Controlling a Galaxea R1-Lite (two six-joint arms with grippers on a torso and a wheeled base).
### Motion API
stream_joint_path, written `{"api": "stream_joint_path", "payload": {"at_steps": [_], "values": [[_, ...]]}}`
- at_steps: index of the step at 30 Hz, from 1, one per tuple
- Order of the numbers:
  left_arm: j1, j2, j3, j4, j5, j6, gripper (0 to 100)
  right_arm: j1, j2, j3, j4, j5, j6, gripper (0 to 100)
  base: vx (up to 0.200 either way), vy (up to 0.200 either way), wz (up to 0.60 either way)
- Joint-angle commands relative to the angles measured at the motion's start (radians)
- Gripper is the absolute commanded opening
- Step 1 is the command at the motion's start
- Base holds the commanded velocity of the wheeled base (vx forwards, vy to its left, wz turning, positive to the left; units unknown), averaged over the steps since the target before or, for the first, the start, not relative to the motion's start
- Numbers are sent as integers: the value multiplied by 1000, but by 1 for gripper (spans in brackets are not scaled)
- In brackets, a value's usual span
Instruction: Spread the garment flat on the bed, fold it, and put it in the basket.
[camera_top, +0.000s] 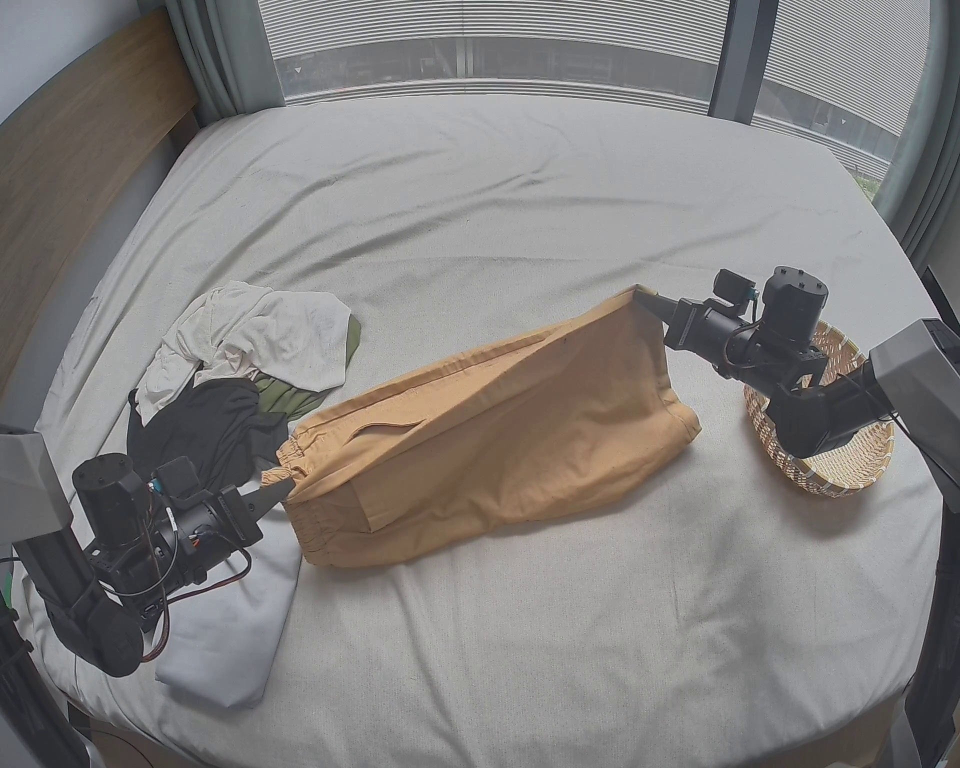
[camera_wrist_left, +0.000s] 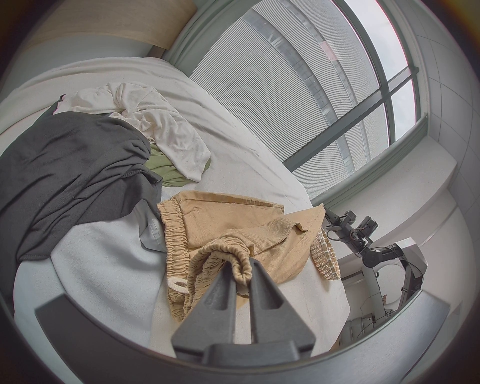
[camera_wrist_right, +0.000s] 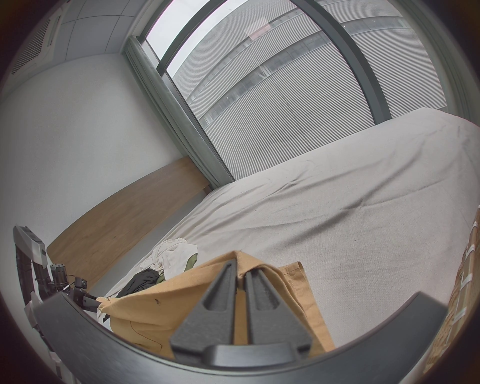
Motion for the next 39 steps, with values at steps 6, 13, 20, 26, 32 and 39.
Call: {"api": "stream_joint_path", "payload": {"at_steps": [6, 13, 20, 26, 32, 39], "values": [[33, 5, -42, -8, 31, -25, 100, 7, 27, -58, -11, -74, 0, 100, 0, 0, 0], [23, -4, -36, -10, 41, -25, 100, 23, 16, -33, -11, -78, 0, 100, 0, 0, 0], [10, -38, -21, -8, 40, -27, 100, 57, -82, 117, -3, -78, 4, 100, 0, 0, 0], [-23, -63, 5, -8, 37, -27, 100, 76, -160, 264, -69, -72, 4, 100, 0, 0, 0], [-35, -67, 20, -10, 31, -25, 100, 92, -209, 430, -203, -68, 20, 100, 0, 0, 0], [-82, -89, 54, -10, 31, -24, 100, 96, -212, 597, -393, -62, 80, 100, 0, 0, 0]]}}
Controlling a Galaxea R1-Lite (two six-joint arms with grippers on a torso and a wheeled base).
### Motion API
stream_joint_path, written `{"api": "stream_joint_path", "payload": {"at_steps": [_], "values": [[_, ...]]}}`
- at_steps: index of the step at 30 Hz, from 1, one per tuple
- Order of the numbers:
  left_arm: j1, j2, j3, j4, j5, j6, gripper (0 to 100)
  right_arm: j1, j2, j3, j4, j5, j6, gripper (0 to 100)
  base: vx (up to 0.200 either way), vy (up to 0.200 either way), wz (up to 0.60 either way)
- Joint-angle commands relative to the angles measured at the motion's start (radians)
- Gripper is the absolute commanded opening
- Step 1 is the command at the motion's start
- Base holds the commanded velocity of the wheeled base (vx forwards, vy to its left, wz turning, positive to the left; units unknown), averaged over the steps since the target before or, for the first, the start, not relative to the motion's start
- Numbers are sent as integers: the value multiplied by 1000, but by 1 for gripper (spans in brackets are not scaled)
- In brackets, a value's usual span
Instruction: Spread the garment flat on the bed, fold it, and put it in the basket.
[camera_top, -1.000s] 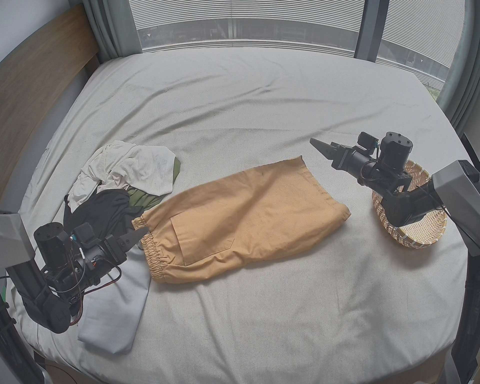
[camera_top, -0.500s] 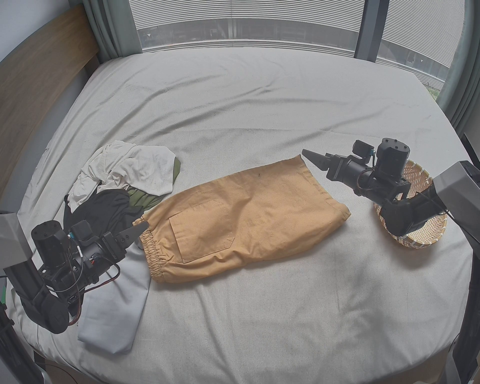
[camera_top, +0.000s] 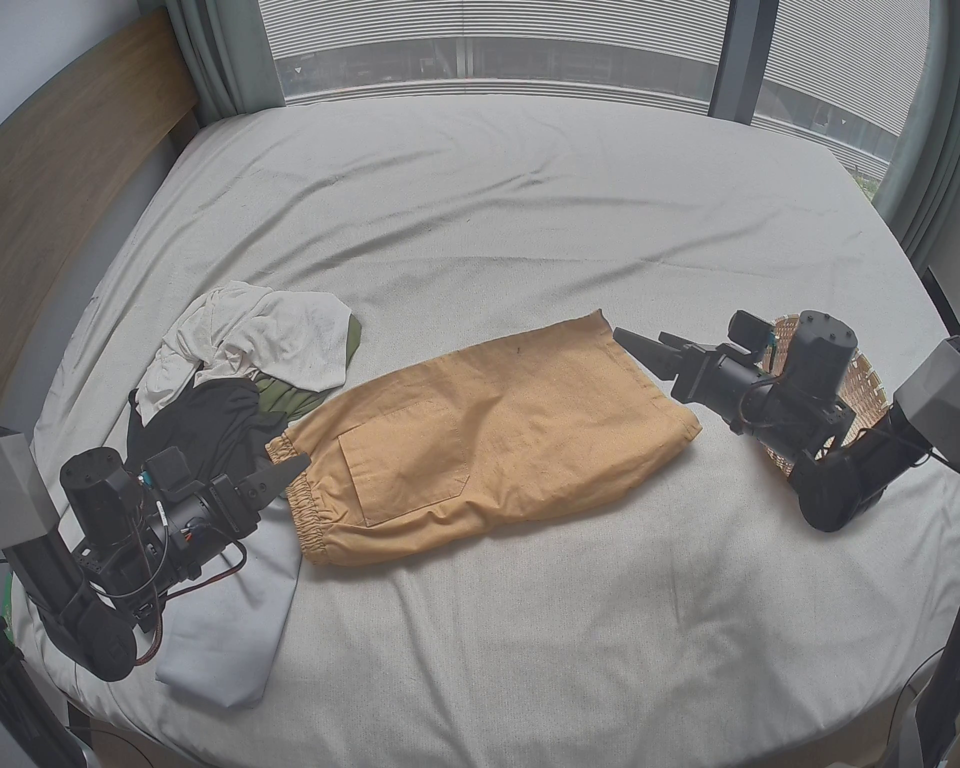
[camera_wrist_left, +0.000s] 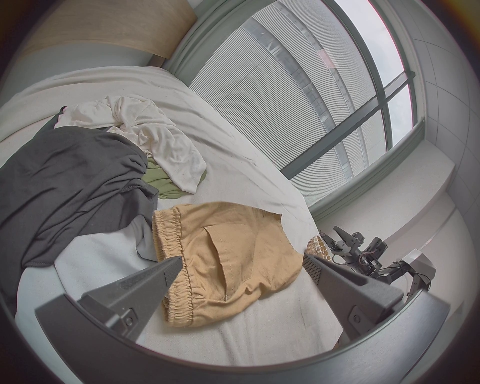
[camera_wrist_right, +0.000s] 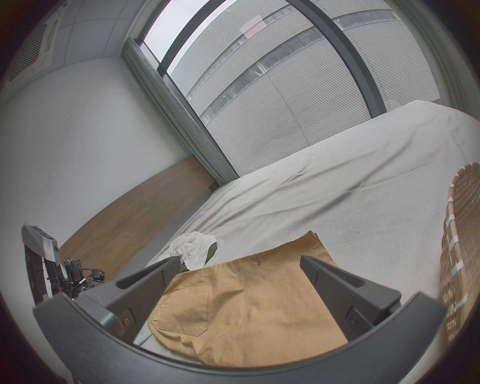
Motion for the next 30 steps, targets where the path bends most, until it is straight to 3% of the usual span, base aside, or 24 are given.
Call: {"api": "stream_joint_path", "payload": {"at_steps": [1, 13, 30], "values": [[-44, -22, 32, -1, -1, 1, 100, 8, -27, 132, -107, 6, 33, 100, 0, 0, 0], [-75, -16, 47, -2, 1, 7, 100, 5, 40, 268, -256, 16, 36, 100, 0, 0, 0], [-79, 12, 49, -1, 7, 10, 100, 2, 157, 337, -256, 6, 28, 100, 0, 0, 0]]}}
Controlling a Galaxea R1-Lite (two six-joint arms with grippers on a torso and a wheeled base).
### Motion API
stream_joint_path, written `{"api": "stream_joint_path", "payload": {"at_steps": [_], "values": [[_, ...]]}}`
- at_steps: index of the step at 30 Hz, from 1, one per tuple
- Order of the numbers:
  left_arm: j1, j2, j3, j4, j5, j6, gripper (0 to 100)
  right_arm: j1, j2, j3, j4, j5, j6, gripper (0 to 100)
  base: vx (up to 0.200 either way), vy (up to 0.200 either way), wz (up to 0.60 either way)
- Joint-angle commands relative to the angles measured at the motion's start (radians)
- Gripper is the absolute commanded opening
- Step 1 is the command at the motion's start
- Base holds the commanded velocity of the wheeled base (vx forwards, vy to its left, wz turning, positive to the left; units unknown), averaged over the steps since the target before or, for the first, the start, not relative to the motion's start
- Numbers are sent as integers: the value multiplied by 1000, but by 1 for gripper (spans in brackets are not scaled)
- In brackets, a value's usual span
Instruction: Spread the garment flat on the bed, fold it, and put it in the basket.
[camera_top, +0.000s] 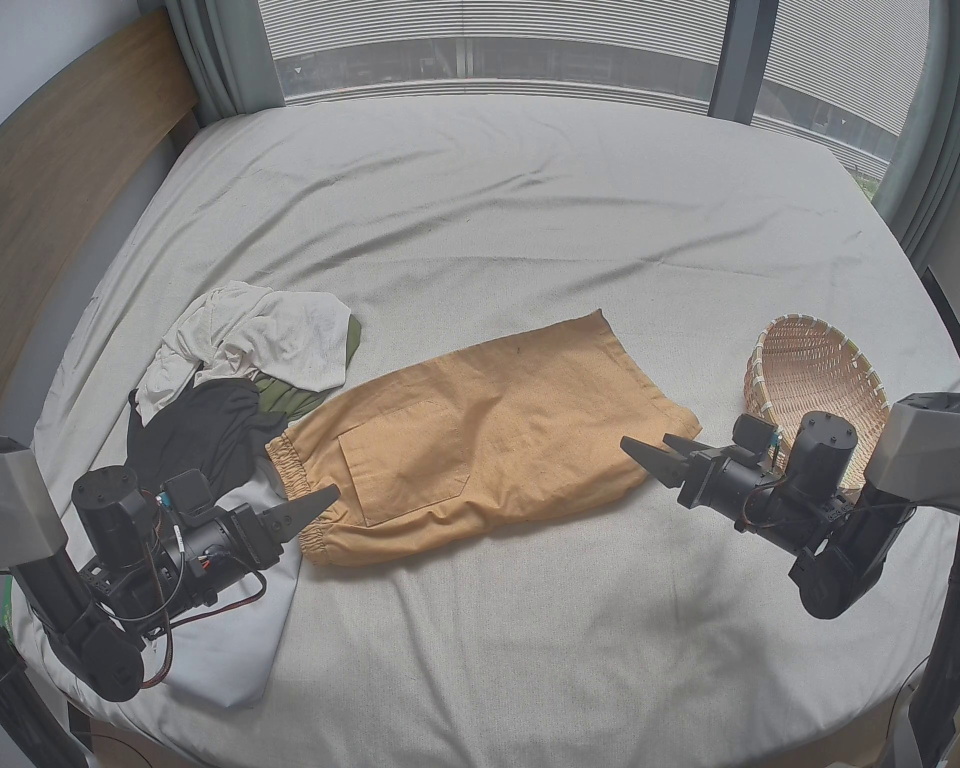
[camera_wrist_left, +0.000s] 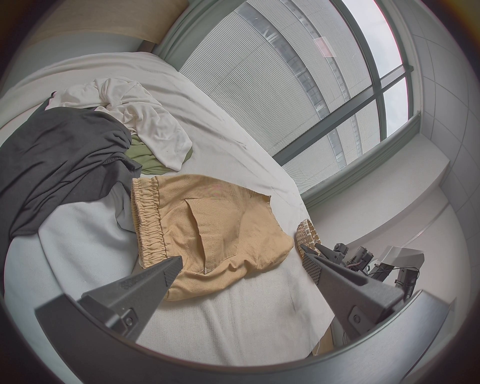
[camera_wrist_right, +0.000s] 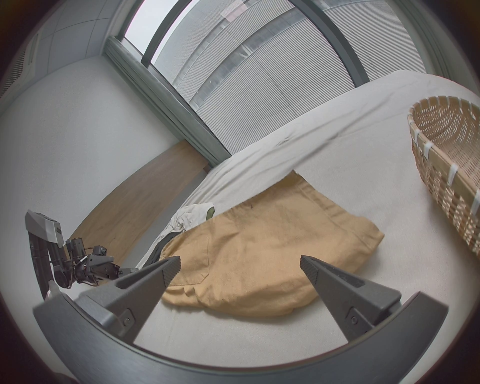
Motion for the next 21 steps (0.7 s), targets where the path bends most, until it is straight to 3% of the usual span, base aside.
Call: {"api": "stream_joint_path", "payload": {"at_steps": [1, 21], "values": [[-1, 13, 0, -2, 2, -1, 100, -2, 54, 12, -1, -1, -1, 100, 0, 0, 0], [4, 27, -1, -2, 2, 4, 100, -47, 153, -25, 1, -16, -1, 100, 0, 0, 0]]}}
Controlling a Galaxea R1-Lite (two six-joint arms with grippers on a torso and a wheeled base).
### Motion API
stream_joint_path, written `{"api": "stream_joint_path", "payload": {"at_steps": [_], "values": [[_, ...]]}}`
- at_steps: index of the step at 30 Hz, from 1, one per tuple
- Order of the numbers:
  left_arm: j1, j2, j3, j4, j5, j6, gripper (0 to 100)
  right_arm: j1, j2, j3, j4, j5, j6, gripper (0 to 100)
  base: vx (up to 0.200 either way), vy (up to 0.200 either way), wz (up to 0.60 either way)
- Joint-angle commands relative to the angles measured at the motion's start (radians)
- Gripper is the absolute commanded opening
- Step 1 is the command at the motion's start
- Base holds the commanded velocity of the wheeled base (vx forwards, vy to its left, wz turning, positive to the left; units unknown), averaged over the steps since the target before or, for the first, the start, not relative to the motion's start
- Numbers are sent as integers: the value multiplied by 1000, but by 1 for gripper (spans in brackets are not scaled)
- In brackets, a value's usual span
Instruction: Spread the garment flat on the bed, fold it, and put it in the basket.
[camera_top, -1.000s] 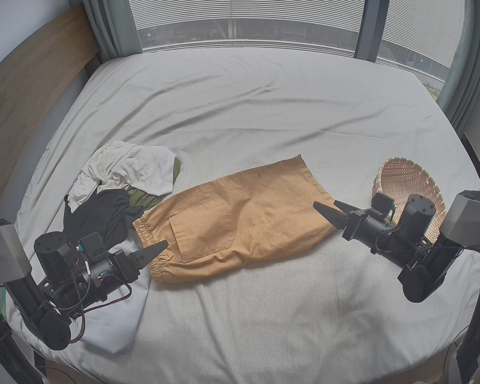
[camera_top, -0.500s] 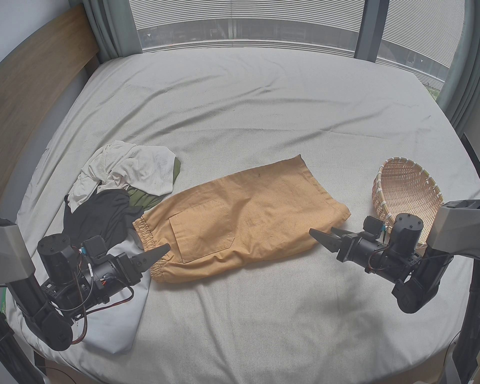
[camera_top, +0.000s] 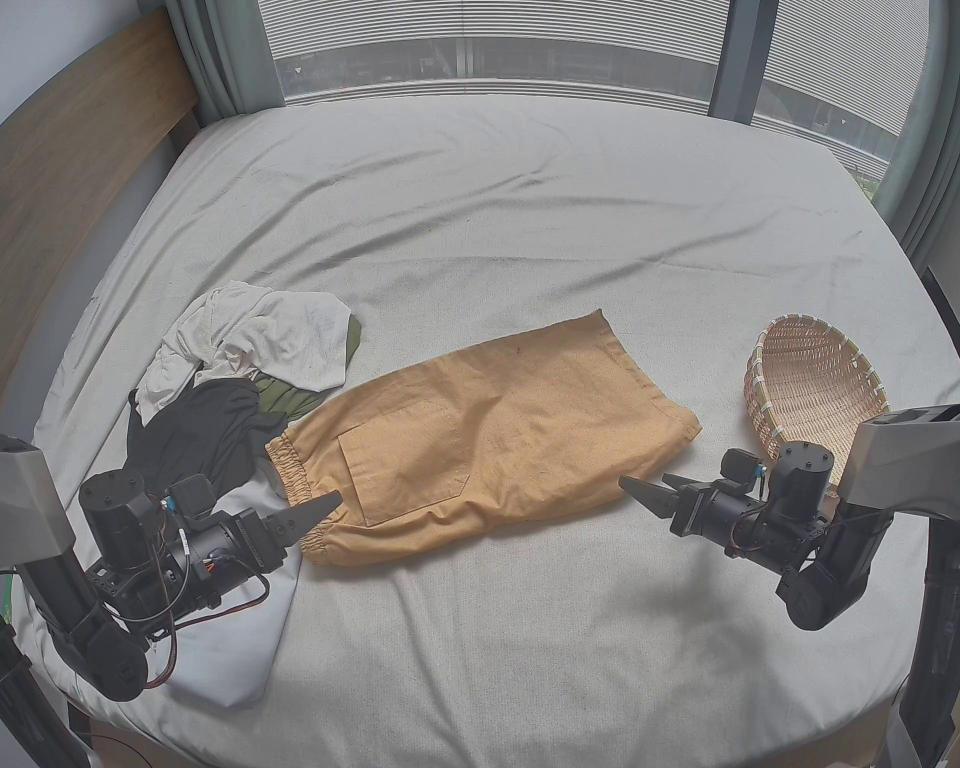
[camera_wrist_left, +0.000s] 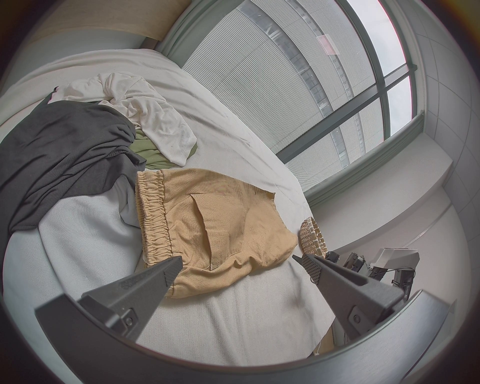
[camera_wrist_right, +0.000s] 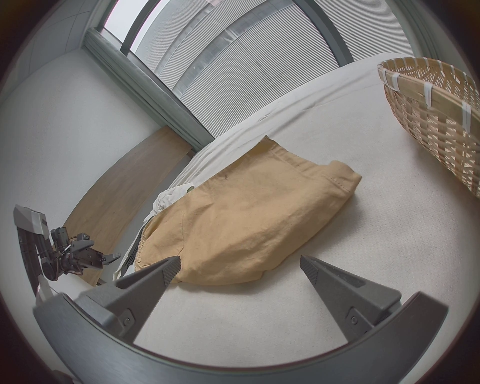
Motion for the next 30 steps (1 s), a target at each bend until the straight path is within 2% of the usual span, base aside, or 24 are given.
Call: {"api": "stream_joint_path", "payload": {"at_steps": [1, 14, 24, 30], "values": [[1, 2, 0, 0, 0, 0, 100, -18, 44, -26, 1, 1, 0, 100, 0, 0, 0], [1, 1, -2, 0, 0, 0, 100, -24, 93, -104, 4, -1, 2, 100, 0, 0, 0], [1, 2, -2, 0, 0, 0, 100, 0, 145, -158, 12, -2, 2, 100, 0, 0, 0], [2, 1, -3, 0, 0, 0, 100, 31, 179, -224, 12, -61, 2, 100, 0, 0, 0]]}}
